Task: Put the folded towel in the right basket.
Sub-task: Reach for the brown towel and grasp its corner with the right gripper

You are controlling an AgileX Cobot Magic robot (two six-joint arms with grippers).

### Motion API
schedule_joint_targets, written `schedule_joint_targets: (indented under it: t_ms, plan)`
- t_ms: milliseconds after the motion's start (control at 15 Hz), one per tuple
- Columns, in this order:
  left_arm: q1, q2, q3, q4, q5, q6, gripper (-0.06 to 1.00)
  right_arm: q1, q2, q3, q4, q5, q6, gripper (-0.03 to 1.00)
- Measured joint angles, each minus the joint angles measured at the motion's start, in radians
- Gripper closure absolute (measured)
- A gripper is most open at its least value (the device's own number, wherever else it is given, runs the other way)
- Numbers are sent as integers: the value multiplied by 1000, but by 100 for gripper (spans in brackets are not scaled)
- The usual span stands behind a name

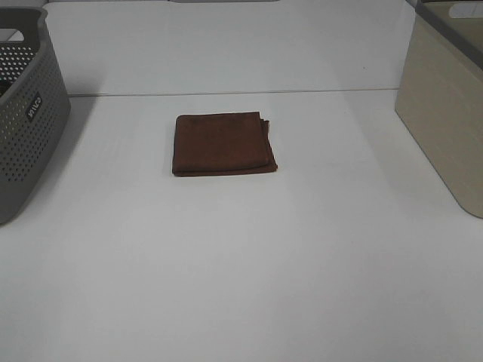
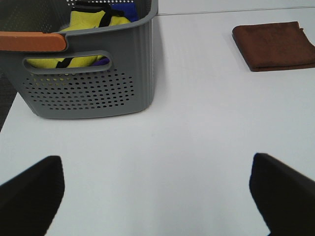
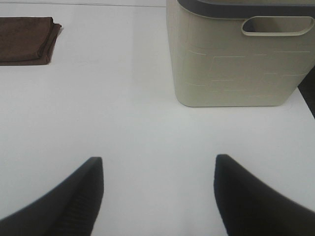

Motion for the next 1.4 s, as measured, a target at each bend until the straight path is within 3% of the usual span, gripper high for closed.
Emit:
schedule_joint_targets:
  t_ms: [1400]
  plan:
    - [0,0,0,0,0,0,-3,0,0,0,0,0,0,35]
